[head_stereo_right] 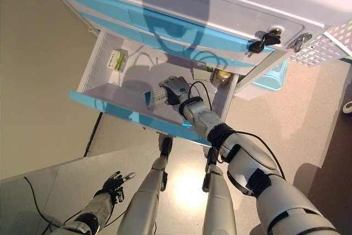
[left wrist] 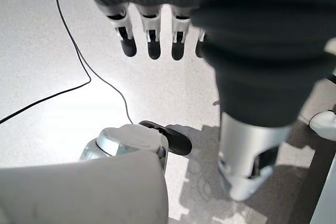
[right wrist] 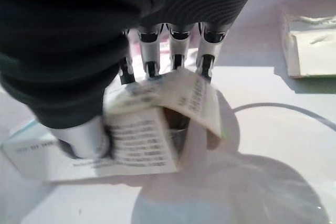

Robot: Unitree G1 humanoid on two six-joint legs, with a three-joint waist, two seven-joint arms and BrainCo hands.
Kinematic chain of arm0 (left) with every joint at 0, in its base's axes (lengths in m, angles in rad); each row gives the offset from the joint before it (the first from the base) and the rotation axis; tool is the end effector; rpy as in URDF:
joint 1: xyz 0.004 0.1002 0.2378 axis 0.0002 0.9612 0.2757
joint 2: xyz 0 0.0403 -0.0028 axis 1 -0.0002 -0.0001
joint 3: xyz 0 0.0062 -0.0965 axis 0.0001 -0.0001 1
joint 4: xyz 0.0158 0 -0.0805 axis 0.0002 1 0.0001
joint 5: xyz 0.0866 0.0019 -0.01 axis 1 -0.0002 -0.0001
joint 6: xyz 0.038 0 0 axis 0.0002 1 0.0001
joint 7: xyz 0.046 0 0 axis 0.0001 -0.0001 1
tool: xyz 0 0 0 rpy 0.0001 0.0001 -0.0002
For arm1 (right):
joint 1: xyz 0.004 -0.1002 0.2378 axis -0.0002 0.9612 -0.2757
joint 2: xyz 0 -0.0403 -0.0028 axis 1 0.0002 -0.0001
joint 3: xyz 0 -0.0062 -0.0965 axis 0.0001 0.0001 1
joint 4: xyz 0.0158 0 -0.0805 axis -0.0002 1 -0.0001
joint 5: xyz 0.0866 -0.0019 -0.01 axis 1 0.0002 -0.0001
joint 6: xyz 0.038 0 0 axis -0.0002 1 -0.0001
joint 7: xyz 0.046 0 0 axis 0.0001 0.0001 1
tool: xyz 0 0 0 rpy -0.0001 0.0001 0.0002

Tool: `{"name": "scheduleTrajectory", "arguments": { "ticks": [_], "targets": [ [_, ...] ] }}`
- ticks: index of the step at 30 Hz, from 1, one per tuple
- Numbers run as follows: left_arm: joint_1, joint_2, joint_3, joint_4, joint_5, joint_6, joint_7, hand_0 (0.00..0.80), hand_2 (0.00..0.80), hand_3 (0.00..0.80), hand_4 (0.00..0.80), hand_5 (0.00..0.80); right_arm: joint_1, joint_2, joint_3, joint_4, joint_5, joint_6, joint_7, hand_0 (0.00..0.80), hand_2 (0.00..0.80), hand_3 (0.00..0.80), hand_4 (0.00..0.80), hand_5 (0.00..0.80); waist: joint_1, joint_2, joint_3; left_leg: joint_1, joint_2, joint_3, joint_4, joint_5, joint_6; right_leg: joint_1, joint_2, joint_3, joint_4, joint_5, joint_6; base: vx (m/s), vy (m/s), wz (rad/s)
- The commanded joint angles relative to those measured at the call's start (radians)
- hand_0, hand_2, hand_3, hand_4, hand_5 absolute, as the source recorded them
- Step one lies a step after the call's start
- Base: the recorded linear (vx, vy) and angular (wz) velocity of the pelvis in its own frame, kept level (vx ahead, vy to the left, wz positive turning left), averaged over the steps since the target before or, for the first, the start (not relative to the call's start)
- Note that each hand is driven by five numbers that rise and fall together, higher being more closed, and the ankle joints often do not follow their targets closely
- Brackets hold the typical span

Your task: Open the drawer and pick up the medicine

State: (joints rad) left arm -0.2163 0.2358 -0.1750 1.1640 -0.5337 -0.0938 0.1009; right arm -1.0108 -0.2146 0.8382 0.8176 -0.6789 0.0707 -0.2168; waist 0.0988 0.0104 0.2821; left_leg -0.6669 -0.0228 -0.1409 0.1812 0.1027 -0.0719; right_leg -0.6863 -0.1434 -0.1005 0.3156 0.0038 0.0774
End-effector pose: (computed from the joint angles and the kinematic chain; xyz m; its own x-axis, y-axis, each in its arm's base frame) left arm 0.1542 0.2090 -0.0687 0.6185 0.2358 -0.7496 -0.3148 0.9484 0.0386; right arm 0.3185 -0.0645 0.1273 0.8729 0.4811 0.0808 0.0726 0.0358 -0.9967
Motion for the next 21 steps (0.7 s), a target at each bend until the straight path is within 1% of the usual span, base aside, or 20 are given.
{"name": "scheduleTrajectory", "arguments": {
  "ticks": [1, 4, 6, 7, 8, 9, 12, 13, 14, 18, 21],
  "targets": [
    [-0.003, 0.013, 0.008, 0.041, -0.016, 0.001, 0.011, 0.0, 0.0, 0.0, 0.0, 0.0, -0.028, 0.015, 0.015, 0.01, 0.007, -0.019, 0.014, 0.8, 0.8, 0.8, 0.8, 0.8, 0.007, -0.011, 0.055, -0.003, -0.059, 0.047, -0.042, 0.008, 0.043, 0.018, 0.015, 0.042, -0.051, 0.038, 0.013, 0.0, 0.0, 0.0],
    [-0.002, 0.014, 0.014, 0.04, -0.013, 0.001, 0.011, 0.0, 0.0, 0.0, 0.0, 0.0, -0.031, -0.004, 0.003, -0.022, 0.022, -0.023, 0.006, 0.8, 0.8, 0.8, 0.8, 0.8, 0.003, -0.011, 0.054, -0.001, -0.059, 0.05, -0.04, 0.006, 0.044, 0.016, 0.016, 0.047, -0.05, 0.037, 0.013, 0.0, 0.0, 0.0],
    [0.001, 0.02, 0.029, 0.035, -0.007, 0.002, 0.011, 0.0, 0.0, 0.0, 0.0, 0.0, -0.041, -0.069, -0.04, -0.141, 0.057, -0.033, -0.013, 0.8, 0.8, 0.8, 0.8, 0.8, -0.006, -0.014, 0.052, -0.001, -0.059, 0.058, -0.026, -0.003, 0.047, 0.014, 0.018, 0.057, -0.043, 0.036, 0.013, 0.0, 0.0, 0.0],
    [0.0, 0.02, 0.029, 0.035, -0.007, 0.002, 0.011, 0.0, 0.0, 0.0, 0.0, 0.0, -0.041, -0.069, -0.04, -0.142, 0.057, -0.033, -0.012, 0.8, 0.8, 0.8, 0.8, 0.8, -0.005, -0.014, 0.052, -0.001, -0.059, 0.058, -0.026, -0.003, 0.047, 0.014, 0.018, 0.057, -0.042, 0.036, 0.013, -0.009, 0.021, -0.03],
    [0.004, 0.026, 0.044, 0.037, 0.002, 0.004, 0.008, 0.0, 0.0, 0.0, 0.0, 0.0, -0.04, -0.112, -0.069, -0.205, 0.078, -0.041, -0.024, 0.8, 0.8, 0.8, 0.8, 0.8, -0.012, -0.018, 0.049, 0.002, -0.059, 0.063, -0.019, -0.01, 0.049, 0.015, 0.02, 0.063, -0.039, 0.035, 0.012, 0.0, 0.008, -0.04],
    [0.004, 0.026, 0.043, 0.037, 0.002, 0.004, 0.008, 0.0, 0.0, 0.0, 0.0, 0.0, -0.04, -0.113, -0.07, -0.207, 0.078, -0.04, -0.023, 0.8, 0.8, 0.8, 0.8, 0.8, -0.011, -0.018, 0.049, 0.002, -0.059, 0.064, -0.019, -0.01, 0.049, 0.015, 0.02, 0.063, -0.039, 0.035, 0.012, -0.001, 0.006, -0.05],
    [0.006, 0.033, 0.059, 0.033, 0.018, 0.007, 0.005, 0.0, 0.0, 0.0, 0.0, 0.0, -0.045, -0.177, -0.123, -0.306, 0.113, -0.05, -0.038, 0.8, 0.8, 0.8, 0.8, 0.8, -0.018, -0.02, 0.043, 0.008, -0.058, 0.068, -0.01, -0.017, 0.051, 0.019, 0.022, 0.069, -0.033, 0.031, 0.011, -0.004, -0.006, -0.05],
    [0.014, 0.039, 0.069, 0.033, 0.025, 0.009, -0.001, 0.0, 0.0, 0.0, 0.0, 0.0, -0.04, -0.216, -0.158, -0.353, 0.141, -0.058, -0.049, 0.8, 0.8, 0.8, 0.8, 0.8, -0.022, -0.019, 0.035, 0.015, -0.058, 0.071, -0.005, -0.024, 0.054, 0.026, 0.021, 0.072, -0.029, 0.029, 0.011, 0.0, -0.003, -0.08],
    [0.014, 0.039, 0.068, 0.033, 0.025, 0.009, -0.001, 0.0, 0.0, 0.0, 0.0, 0.0, -0.04, -0.217, -0.159, -0.355, 0.141, -0.057, -0.048, 0.8, 0.8, 0.8, 0.8, 0.8, -0.021, -0.019, 0.035, 0.015, -0.058, 0.071, -0.005, -0.024, 0.054, 0.026, 0.021, 0.072, -0.028, 0.029, 0.011, 0.006, 0.0, -0.11],
    [0.028, 0.047, 0.094, 0.034, 0.046, 0.017, -0.018, 0.0, 0.0, 0.0, 0.0, 0.0, -0.021, -0.287, -0.225, -0.484, 0.182, -0.084, -0.049, 0.8, 0.8, 0.8, 0.8, 0.8, -0.031, -0.019, 0.017, 0.032, -0.059, 0.08, 0.007, -0.037, 0.061, 0.039, 0.023, 0.083, -0.016, 0.025, 0.01, 0.017, 0.006, -0.09],
    [0.045, 0.051, 0.121, 0.039, 0.057, 0.024, -0.027, 0.0, 0.0, 0.0, 0.0, 0.0, 0.0, -0.326, -0.26, -0.571, 0.216, -0.104, -0.033, 0.8, 0.8, 0.8, 0.8, 0.8, -0.038, -0.021, 0.004, 0.063, -0.057, 0.089, 0.021, -0.058, 0.068, 0.066, 0.028, 0.095, -0.007, 0.012, 0.008, 0.038, 0.001, -0.03]
  ]
}}
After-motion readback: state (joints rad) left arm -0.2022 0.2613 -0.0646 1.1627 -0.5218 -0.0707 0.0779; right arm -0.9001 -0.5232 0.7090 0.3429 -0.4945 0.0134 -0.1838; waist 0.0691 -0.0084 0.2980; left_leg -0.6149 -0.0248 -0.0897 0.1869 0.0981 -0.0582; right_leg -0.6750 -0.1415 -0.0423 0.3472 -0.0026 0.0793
